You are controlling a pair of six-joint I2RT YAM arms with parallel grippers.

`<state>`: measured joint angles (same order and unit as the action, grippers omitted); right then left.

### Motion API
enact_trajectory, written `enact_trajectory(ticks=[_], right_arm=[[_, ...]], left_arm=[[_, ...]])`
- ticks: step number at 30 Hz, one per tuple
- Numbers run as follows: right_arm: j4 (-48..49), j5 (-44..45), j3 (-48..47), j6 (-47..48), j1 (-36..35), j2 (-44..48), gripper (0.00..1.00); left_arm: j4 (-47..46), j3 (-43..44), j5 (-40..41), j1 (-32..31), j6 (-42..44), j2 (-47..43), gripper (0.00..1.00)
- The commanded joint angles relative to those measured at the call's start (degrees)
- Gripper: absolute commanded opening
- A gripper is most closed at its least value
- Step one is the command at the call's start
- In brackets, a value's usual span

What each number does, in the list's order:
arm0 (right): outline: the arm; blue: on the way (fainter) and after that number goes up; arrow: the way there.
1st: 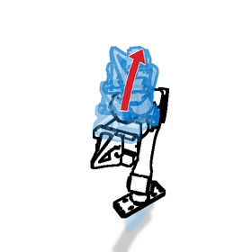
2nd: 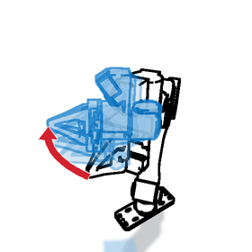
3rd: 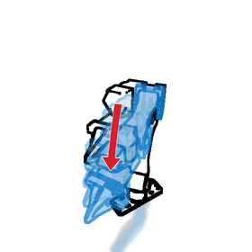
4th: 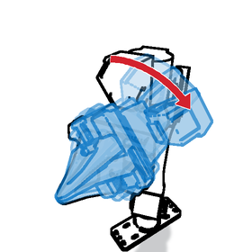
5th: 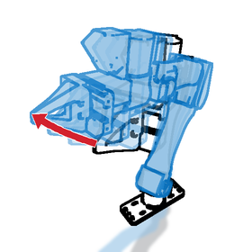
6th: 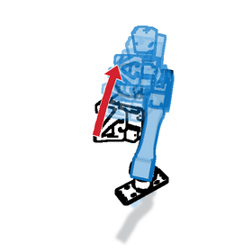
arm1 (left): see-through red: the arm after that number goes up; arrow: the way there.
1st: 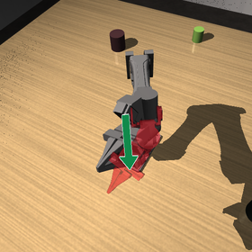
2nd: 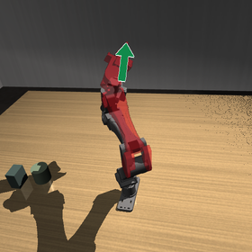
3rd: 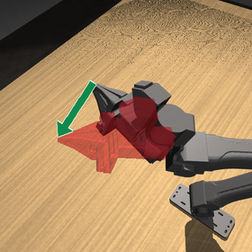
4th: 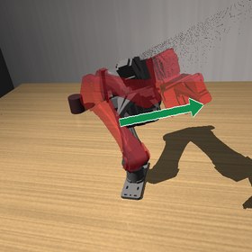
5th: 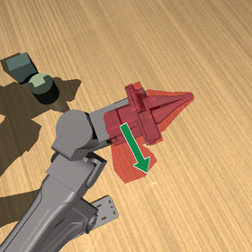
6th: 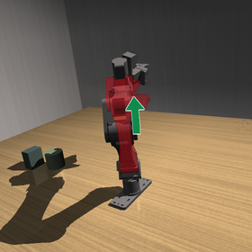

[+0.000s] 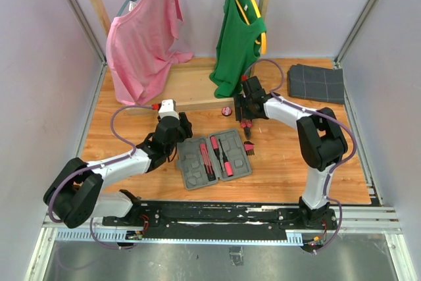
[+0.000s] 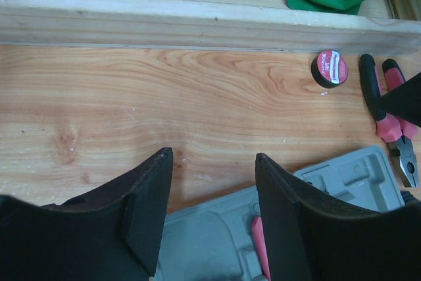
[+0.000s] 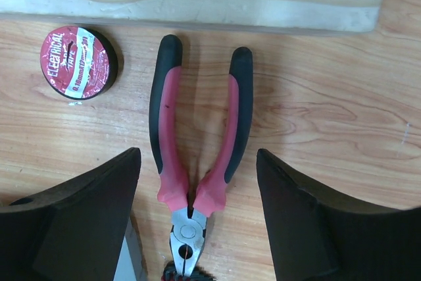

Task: Sort the tools into containers
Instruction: Pick up the pliers at the center of the board.

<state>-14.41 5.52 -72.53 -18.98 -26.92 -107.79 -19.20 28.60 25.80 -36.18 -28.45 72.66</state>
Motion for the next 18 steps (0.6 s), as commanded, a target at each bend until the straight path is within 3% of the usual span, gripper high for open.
enact_trajectory(ticks=[1, 11, 18], right_arm=[[-2.67, -1.22, -2.83, 0.9, 0.73, -2.43, 0.72], [-6.54, -2.66, -5.38, 1.77, 0.66, -7.61, 0.68], [-11.89, 1.55, -8.08, 3.85, -0.41, -10.26, 0.64]], left_arm=[[-1.47, 1.81, 0.36, 0.41, 0.72, 0.63, 0.57], [-1.11, 2.31, 0.35, 0.41, 0.6, 1.21, 0.57], [-1.12, 2.31, 0.44, 0.41, 0.51, 1.25, 0.57]])
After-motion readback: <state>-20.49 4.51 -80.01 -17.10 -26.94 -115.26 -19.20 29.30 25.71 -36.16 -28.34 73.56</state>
